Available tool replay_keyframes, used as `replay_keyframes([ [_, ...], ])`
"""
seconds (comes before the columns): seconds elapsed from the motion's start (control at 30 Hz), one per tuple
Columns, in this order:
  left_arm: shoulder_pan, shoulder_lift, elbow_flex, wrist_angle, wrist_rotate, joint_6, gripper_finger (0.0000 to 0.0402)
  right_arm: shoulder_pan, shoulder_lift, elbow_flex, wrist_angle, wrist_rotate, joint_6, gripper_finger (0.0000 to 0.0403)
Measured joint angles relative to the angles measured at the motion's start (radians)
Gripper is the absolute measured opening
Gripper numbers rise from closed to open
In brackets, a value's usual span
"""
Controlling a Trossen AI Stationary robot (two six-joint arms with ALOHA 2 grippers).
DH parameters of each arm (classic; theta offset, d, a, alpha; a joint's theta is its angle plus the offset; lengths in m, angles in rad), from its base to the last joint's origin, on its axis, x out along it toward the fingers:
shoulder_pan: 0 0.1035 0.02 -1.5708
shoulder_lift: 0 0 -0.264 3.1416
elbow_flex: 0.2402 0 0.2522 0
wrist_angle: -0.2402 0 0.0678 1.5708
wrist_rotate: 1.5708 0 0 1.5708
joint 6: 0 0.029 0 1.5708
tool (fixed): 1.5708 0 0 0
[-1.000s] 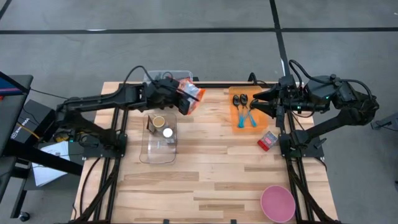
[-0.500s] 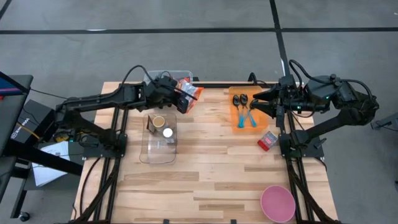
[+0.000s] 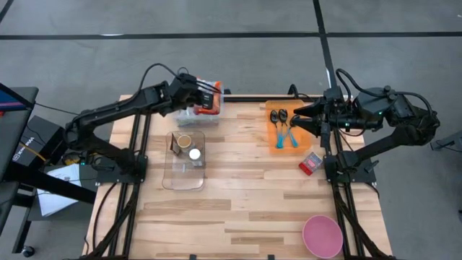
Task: Pick & Place Food Item
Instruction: Put the orange noodle pack into the transparent container
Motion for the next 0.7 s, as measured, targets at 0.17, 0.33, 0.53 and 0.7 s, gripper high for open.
replay_keyframes([
  [0.17,0.070,0.023,-0.001,-0.076,-0.007,0.000,0.0000,-0.001,0.000,0.000,0.000,0.000,0.000,0.0200],
  [0.33,0.125,0.040,0.001,-0.119,-0.014,-0.001,0.0000,-0.003,0.000,0.000,0.000,0.012,0.000,0.0200],
  [0.53,0.177,0.055,-0.001,-0.162,-0.038,-0.004,0.0000,-0.003,0.000,0.000,-0.001,0.030,0.000,0.0200],
  [0.7,0.208,0.060,-0.001,-0.176,-0.040,-0.008,0.0000,-0.003,0.000,0.000,-0.004,0.030,0.000,0.0200],
])
